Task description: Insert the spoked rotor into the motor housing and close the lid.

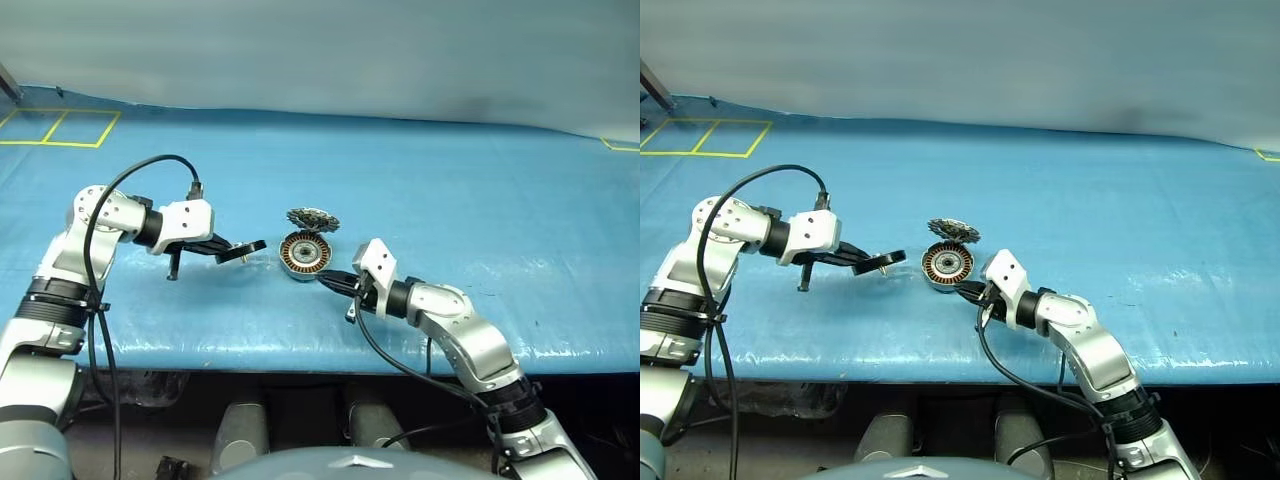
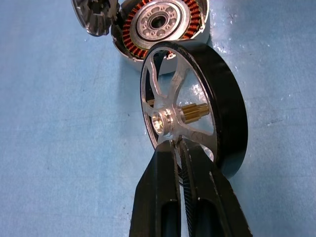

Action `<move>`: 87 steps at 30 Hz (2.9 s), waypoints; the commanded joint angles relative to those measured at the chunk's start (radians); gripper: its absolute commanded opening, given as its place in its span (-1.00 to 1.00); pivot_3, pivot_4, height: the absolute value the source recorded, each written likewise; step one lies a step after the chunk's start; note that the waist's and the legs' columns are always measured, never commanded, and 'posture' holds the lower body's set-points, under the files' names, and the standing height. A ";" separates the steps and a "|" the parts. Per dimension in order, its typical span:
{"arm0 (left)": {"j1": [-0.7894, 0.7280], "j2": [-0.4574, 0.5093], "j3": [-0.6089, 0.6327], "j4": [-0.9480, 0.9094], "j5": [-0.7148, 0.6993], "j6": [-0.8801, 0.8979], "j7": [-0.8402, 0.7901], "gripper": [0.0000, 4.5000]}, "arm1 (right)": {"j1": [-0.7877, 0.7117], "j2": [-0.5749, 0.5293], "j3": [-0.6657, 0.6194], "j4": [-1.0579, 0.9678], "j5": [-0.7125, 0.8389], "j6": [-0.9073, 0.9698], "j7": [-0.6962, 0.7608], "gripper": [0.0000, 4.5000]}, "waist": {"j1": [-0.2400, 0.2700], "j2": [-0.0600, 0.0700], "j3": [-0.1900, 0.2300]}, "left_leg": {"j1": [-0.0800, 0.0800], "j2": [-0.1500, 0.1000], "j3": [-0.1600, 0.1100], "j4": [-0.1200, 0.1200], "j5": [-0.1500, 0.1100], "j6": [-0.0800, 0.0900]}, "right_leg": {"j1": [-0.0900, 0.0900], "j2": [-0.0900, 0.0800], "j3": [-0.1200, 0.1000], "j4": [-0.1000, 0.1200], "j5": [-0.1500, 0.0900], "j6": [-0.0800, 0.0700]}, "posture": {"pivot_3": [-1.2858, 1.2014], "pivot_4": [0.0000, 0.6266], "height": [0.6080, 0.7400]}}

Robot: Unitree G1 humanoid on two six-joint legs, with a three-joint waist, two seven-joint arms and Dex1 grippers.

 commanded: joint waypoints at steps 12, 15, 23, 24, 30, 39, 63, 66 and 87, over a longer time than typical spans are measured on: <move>-0.022 -0.065 0.018 -0.021 -0.003 -0.223 0.118 -1.00 | 0.019 -0.011 -0.081 0.020 -0.005 -0.060 -0.029 -1.00 | 0.003 -0.001 0.001 | 0.000 0.000 0.000 0.000 0.000 0.000 | 0.000 0.000 0.000 -0.001 0.000 0.000 | 0.03 -0.52 1.00; -0.019 -0.082 0.017 -0.001 0.010 -0.260 0.153 -1.00 | 0.021 -0.014 -0.087 0.021 -0.005 -0.060 -0.028 -1.00 | 0.000 -0.001 0.001 | 0.000 0.000 0.000 0.000 0.000 0.000 | 0.000 0.000 0.000 0.000 0.000 0.000 | 0.03 -0.52 1.00; -0.004 -0.128 0.000 0.057 0.025 -0.317 0.219 -1.00 | 0.026 -0.023 -0.103 0.023 -0.009 -0.058 -0.040 -1.00 | 0.001 -0.001 0.001 | 0.000 0.000 0.000 0.000 0.000 0.000 | 0.000 0.000 0.000 0.000 0.000 0.000 | 0.03 -0.52 1.00; -0.005 -0.134 -0.001 0.063 0.023 -0.318 0.221 -1.00 | 0.027 -0.024 -0.104 0.023 -0.010 -0.058 -0.041 -1.00 | 0.001 -0.001 0.001 | 0.000 0.000 0.000 0.000 0.000 0.000 | 0.000 0.000 0.000 0.000 0.000 0.000 | 0.03 -0.52 1.00; -0.029 -0.162 -0.011 0.104 0.037 -0.352 0.238 -1.00 | 0.035 -0.025 -0.110 0.023 -0.006 -0.049 -0.043 -1.00 | 0.002 -0.001 0.001 | 0.000 0.000 0.000 -0.001 0.000 0.000 | 0.000 0.000 0.000 -0.001 0.000 0.000 | 0.03 -0.52 1.00; -0.061 -0.215 -0.022 0.186 0.066 -0.428 0.289 -1.00 | 0.057 -0.023 -0.114 0.032 -0.006 -0.062 -0.043 -1.00 | 0.002 -0.001 0.001 | 0.000 0.000 0.000 -0.001 0.000 0.000 | 0.000 0.000 0.000 -0.001 0.000 0.000 | 0.03 -0.52 1.00; -0.114 -0.276 -0.048 0.258 0.077 -0.495 0.281 -1.00 | 0.119 0.102 -0.156 0.172 0.069 -0.246 0.026 -1.00 | 0.002 -0.001 0.001 | 0.001 0.000 0.000 -0.001 0.000 0.000 | 0.001 0.000 0.000 -0.001 0.000 0.000 | 0.03 -0.52 1.00; -0.122 -0.273 -0.060 0.262 0.087 -0.504 0.275 -1.00 | 0.118 0.105 -0.157 0.176 0.065 -0.249 0.023 -1.00 | 0.002 -0.001 0.001 | 0.001 0.000 0.000 -0.001 0.000 0.000 | 0.001 0.000 0.000 -0.001 0.000 0.000 | 0.03 -0.52 1.00; -0.160 -0.295 -0.121 0.386 0.198 -0.619 0.370 -1.00 | 0.127 0.101 -0.163 0.167 0.062 -0.255 0.010 -1.00 | 0.002 -0.001 0.001 | 0.001 0.000 0.000 -0.001 0.000 0.000 | 0.001 0.000 0.000 -0.001 0.000 0.000 | 0.03 -0.52 1.00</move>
